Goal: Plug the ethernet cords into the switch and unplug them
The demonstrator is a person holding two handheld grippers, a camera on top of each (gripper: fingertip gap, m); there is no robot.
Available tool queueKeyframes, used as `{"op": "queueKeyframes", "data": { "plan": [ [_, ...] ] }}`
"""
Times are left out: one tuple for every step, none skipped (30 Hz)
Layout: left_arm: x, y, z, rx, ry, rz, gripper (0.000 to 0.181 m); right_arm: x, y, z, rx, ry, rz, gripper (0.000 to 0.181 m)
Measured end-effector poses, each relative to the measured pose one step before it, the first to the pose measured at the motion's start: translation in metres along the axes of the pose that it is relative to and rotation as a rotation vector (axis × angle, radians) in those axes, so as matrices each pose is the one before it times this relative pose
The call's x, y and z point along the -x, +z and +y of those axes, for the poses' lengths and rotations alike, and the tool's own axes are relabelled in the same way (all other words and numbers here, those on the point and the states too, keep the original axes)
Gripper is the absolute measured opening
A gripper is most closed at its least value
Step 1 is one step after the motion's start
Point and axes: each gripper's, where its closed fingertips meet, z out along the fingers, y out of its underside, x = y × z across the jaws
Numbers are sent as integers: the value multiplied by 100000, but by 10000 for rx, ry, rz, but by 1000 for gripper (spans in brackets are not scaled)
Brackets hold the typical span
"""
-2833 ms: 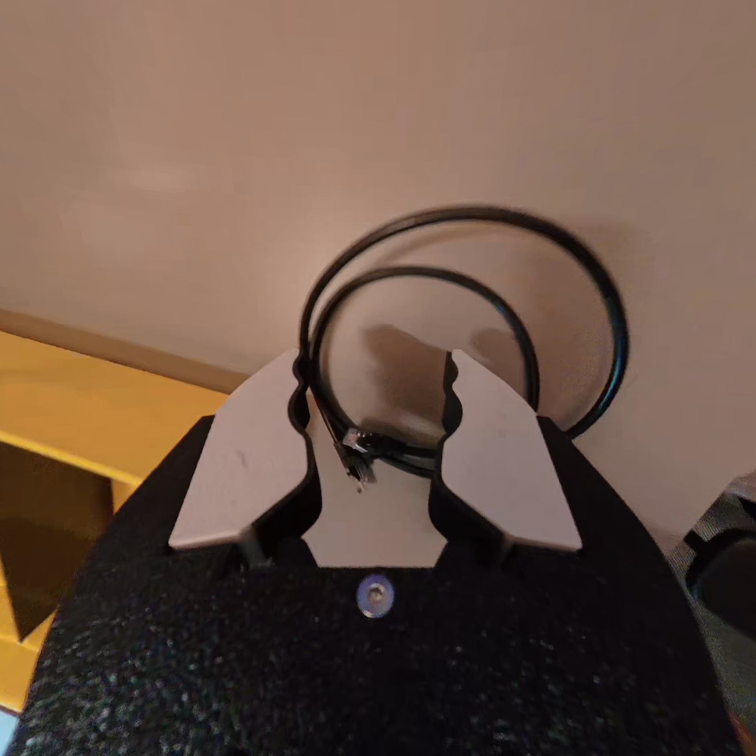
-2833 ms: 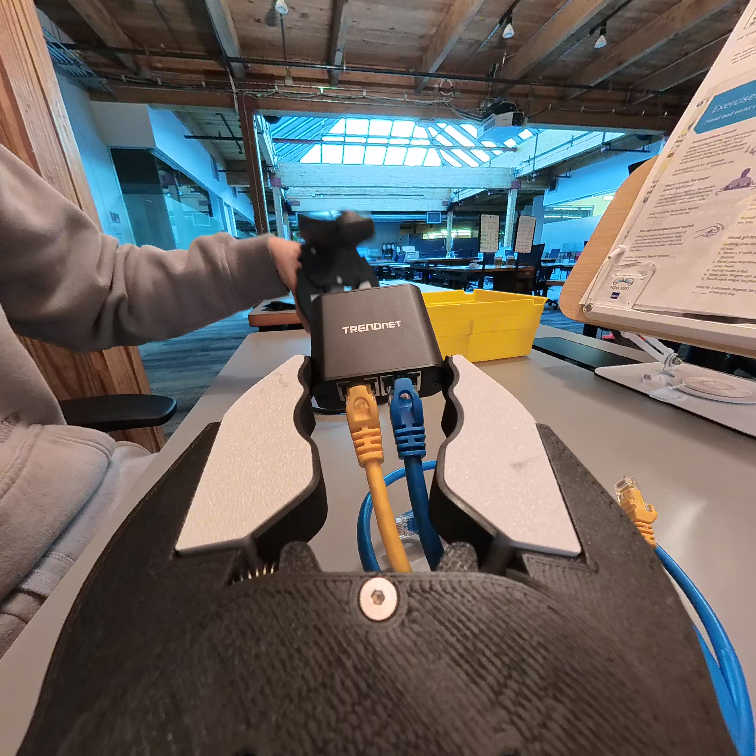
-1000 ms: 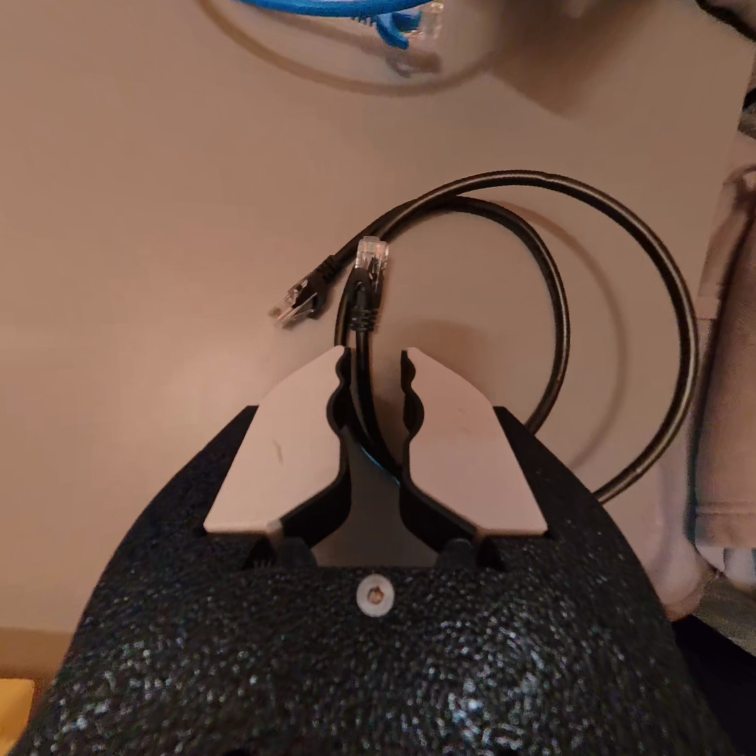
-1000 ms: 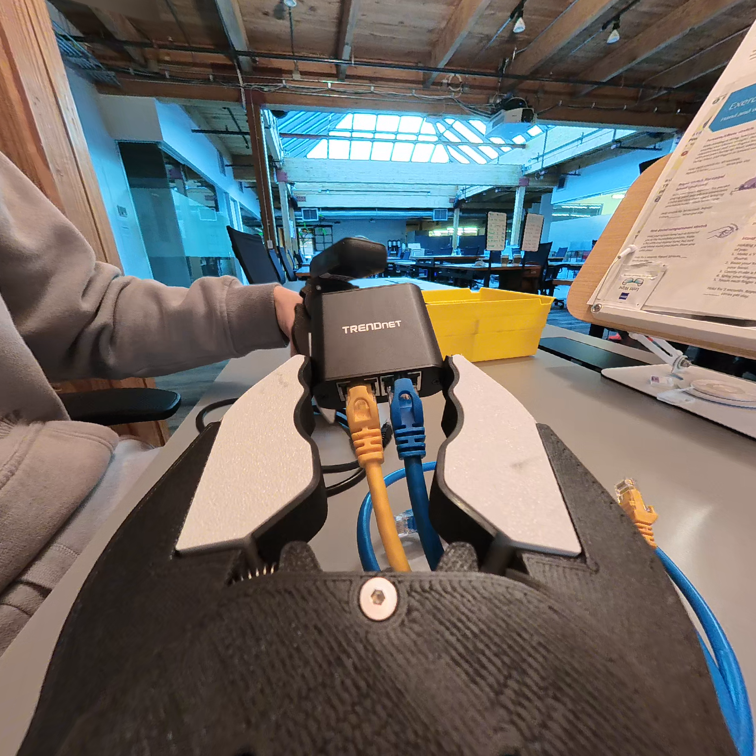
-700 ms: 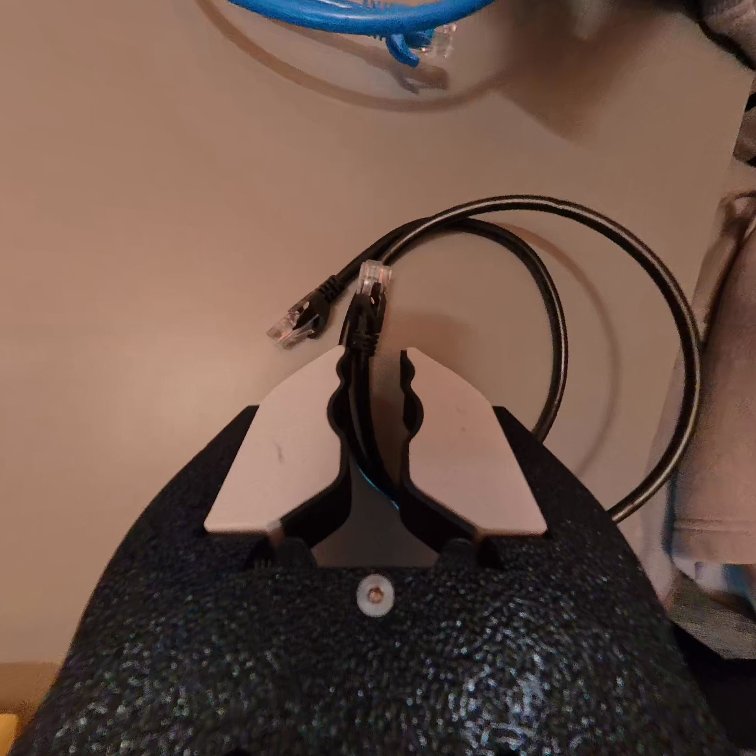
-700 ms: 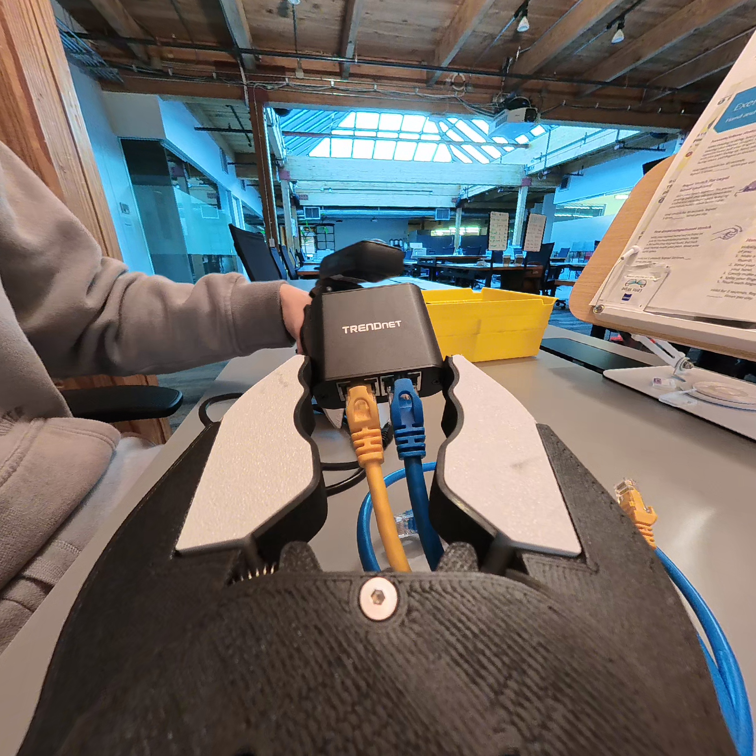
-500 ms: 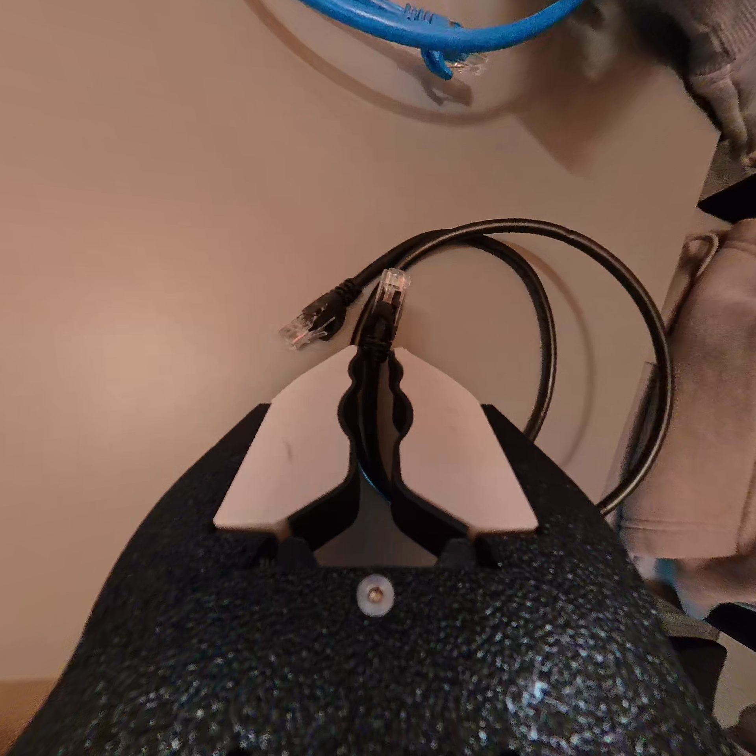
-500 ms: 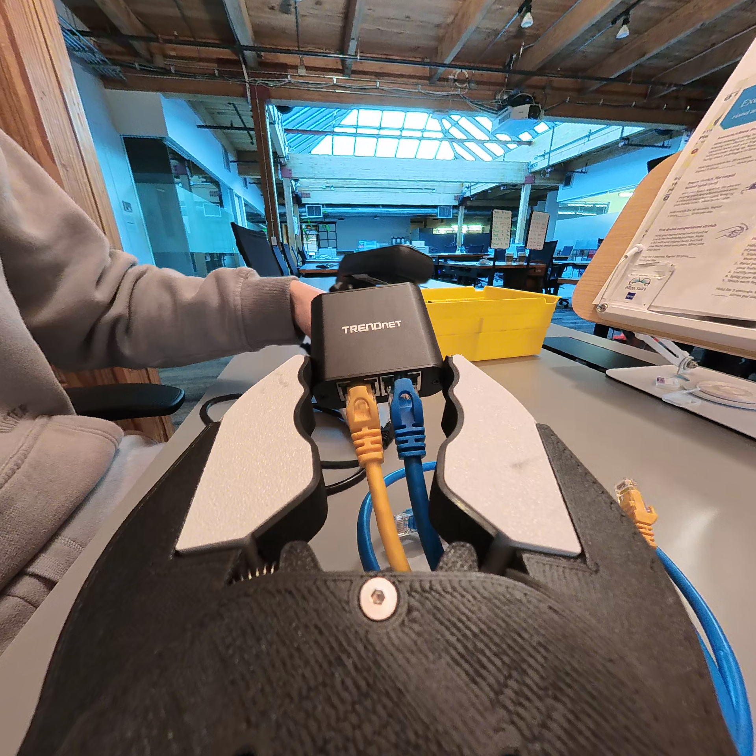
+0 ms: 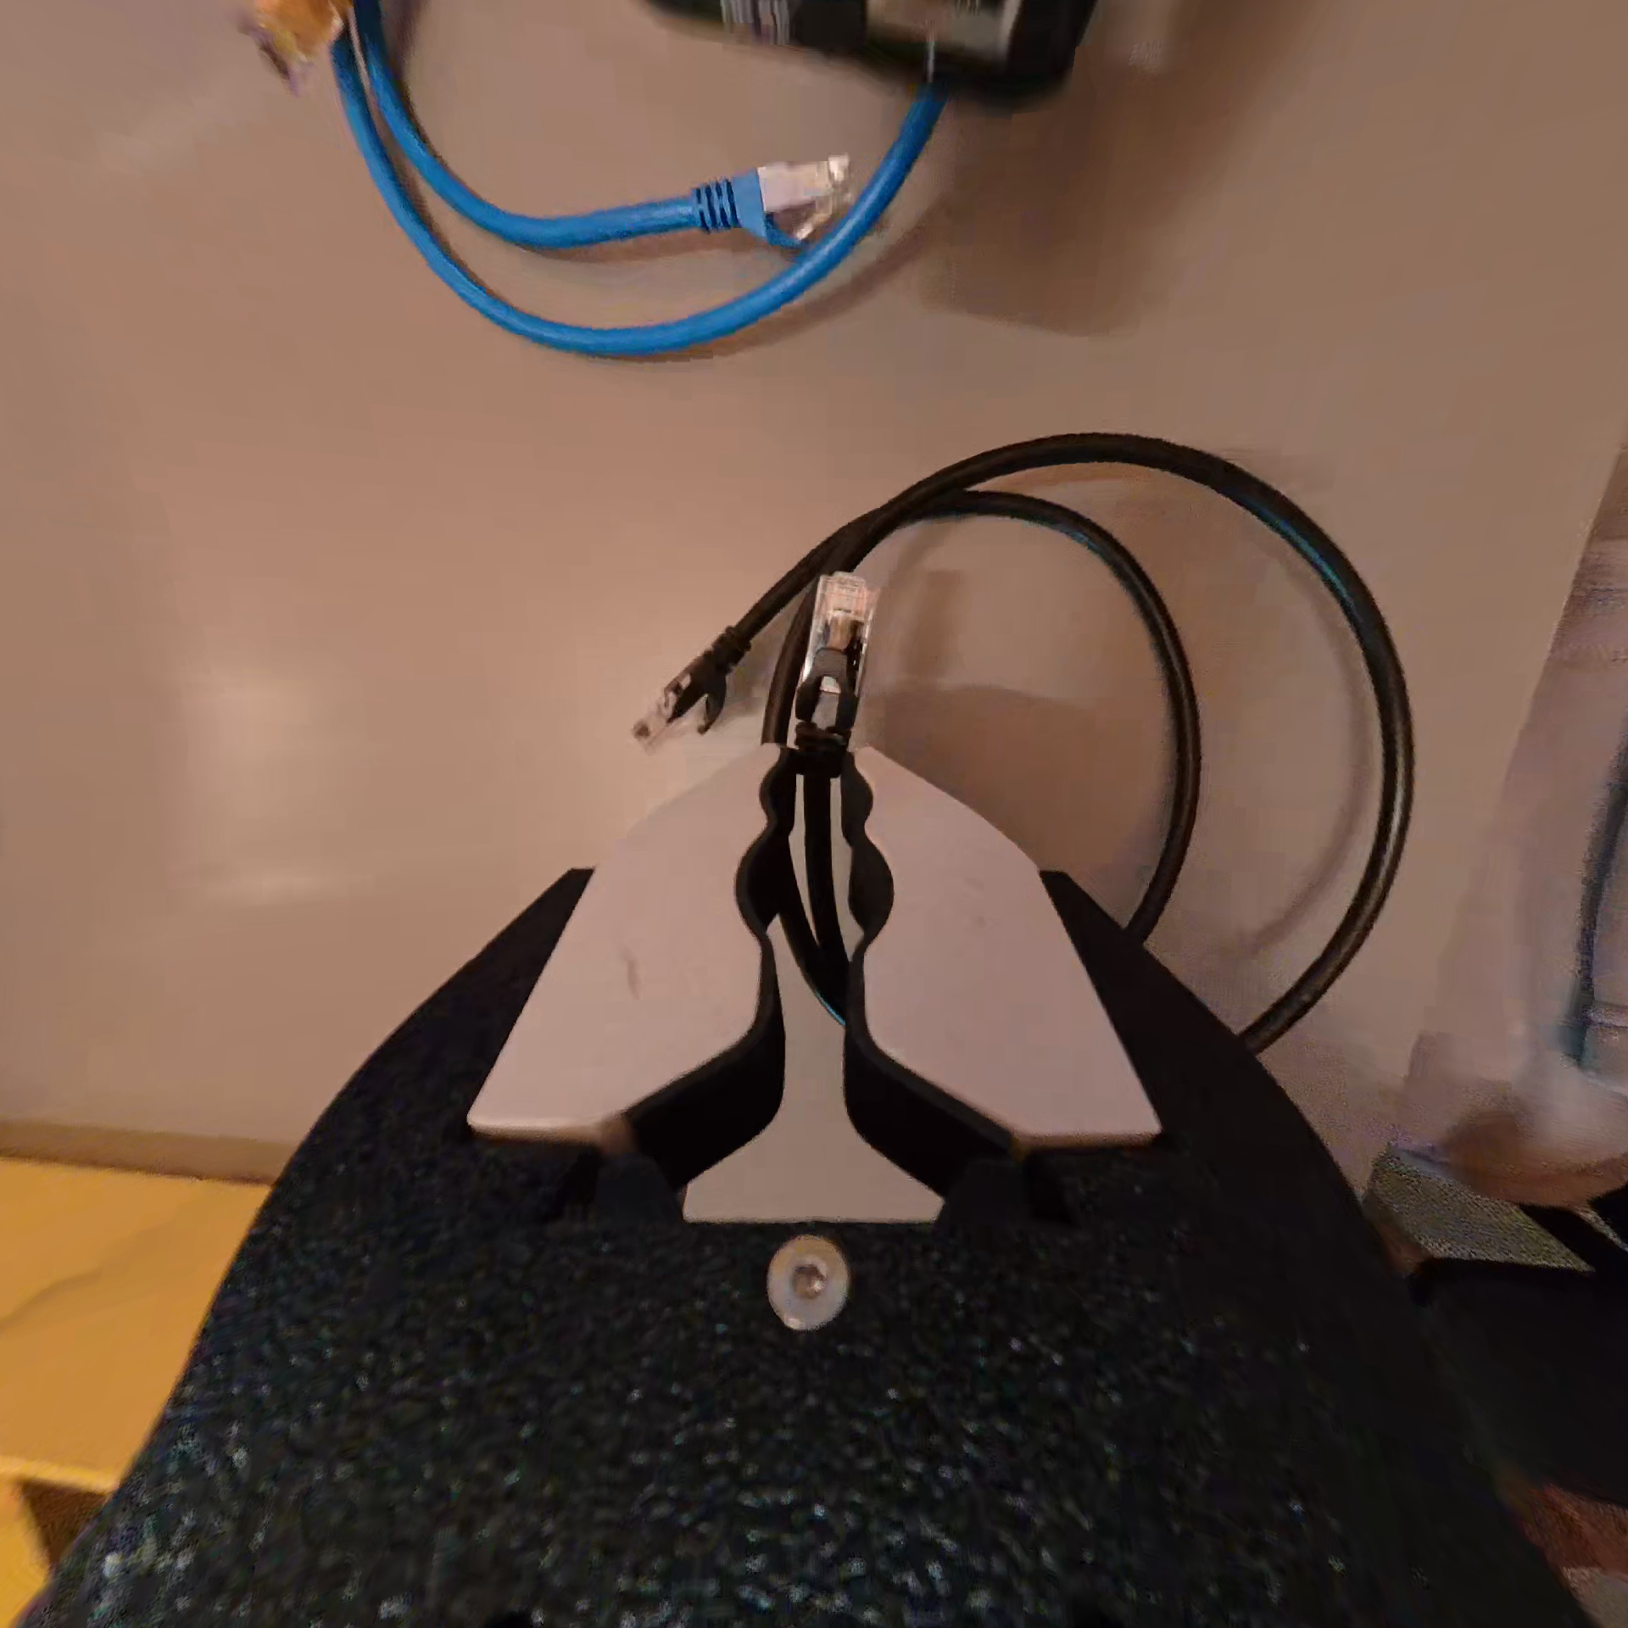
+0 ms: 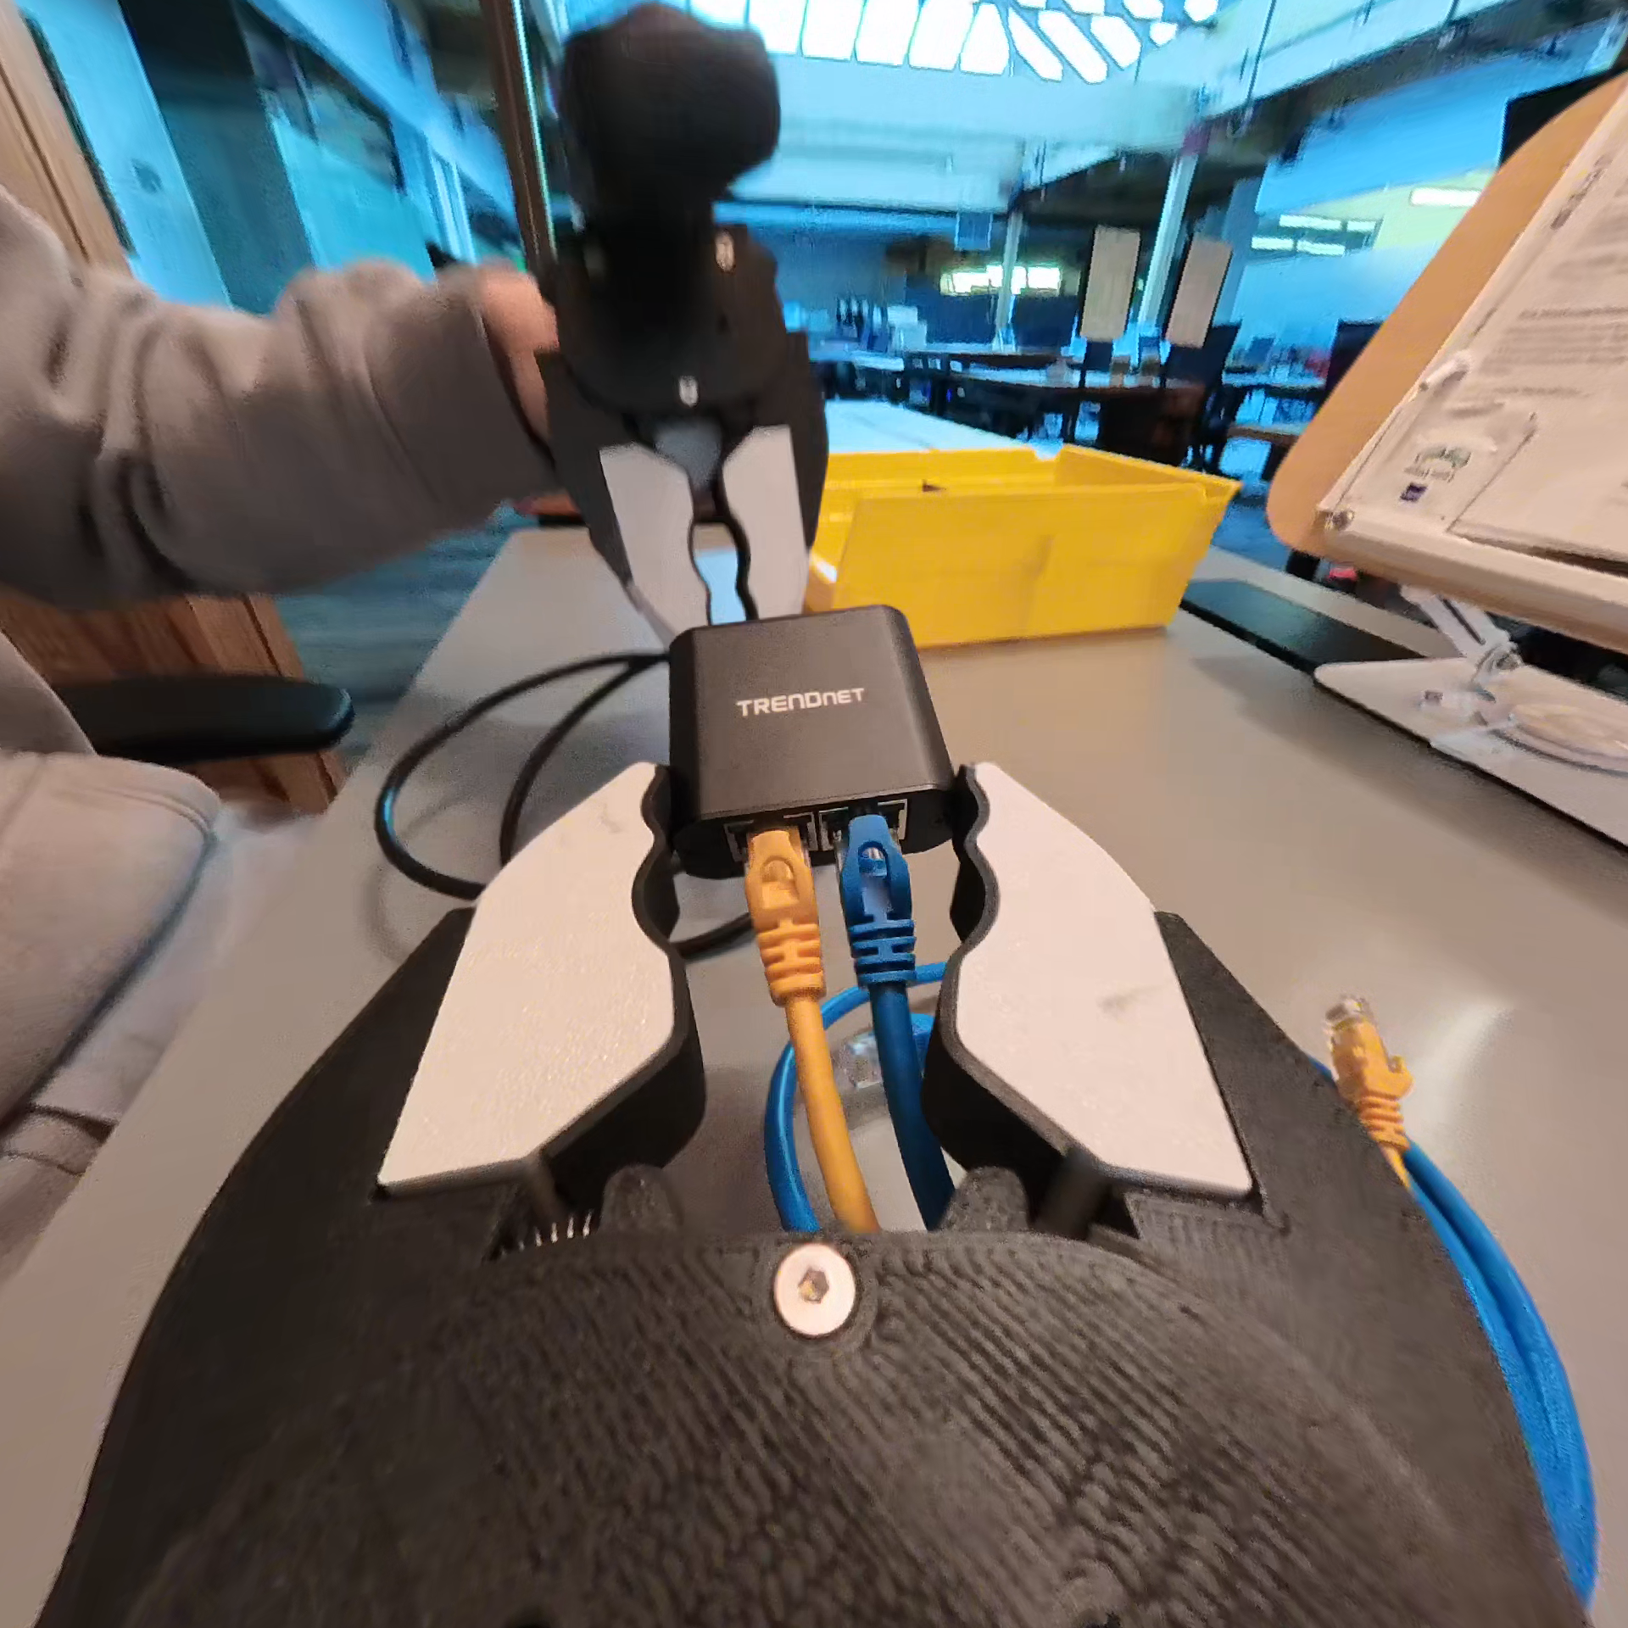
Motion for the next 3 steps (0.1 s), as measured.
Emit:
{"op": "queueKeyframes", "data": {
  "plan": [
    [201,-402,-625,21,8,-85,9,16,107,354,299,-94,46,61],
    [151,-277,-634,-19,-26,-33,9,12,104,241,241,-69,55,61],
    [40,-175,-451,92,110,8,9,51,105,135,169,-82,26,61]
  ]
}}
